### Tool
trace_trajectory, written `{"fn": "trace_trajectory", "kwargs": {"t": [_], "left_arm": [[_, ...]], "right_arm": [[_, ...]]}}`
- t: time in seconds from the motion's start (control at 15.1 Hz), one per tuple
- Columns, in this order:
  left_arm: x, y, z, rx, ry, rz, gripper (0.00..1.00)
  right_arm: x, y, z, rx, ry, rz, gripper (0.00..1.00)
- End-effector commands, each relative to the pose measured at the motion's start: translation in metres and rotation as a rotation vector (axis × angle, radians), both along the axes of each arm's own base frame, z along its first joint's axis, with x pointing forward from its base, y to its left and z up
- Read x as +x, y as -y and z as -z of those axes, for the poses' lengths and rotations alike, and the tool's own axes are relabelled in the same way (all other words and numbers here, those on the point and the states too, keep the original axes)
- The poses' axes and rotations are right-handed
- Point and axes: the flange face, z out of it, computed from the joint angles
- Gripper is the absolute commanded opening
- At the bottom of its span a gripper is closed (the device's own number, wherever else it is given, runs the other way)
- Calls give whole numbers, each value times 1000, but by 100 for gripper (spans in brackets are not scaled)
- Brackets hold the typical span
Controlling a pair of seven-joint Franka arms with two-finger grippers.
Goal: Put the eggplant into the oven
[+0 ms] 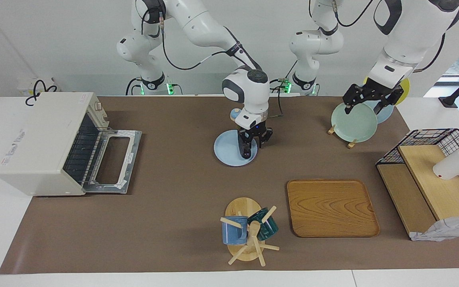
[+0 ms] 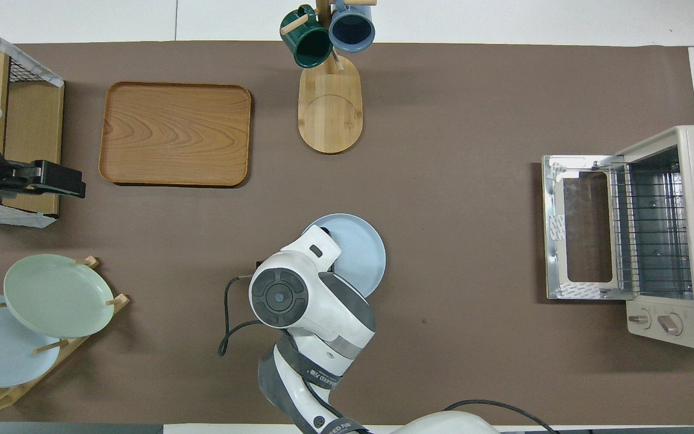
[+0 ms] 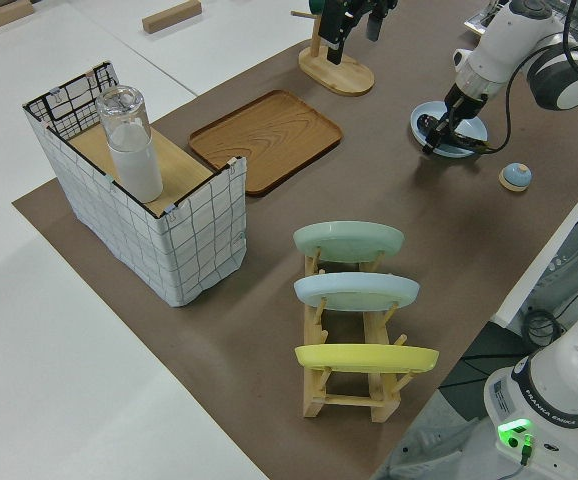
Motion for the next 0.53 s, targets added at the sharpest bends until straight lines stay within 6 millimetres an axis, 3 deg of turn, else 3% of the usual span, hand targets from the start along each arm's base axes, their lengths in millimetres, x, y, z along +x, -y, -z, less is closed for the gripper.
{"fn": "trace_trajectory", "kwargs": {"t": [0.0, 0.27, 0.46], "left_arm": [[-3, 0, 3, -5, -40, -4, 100], [-8, -3, 4, 5, -67, -7, 100], [-10, -5, 5, 4, -72, -13, 100]], "right_arm": [[-6, 6, -8, -1, 12, -23, 0], [-1, 2, -29, -92, -33, -49, 0], [20, 6, -70, -237, -25, -122, 0]]}}
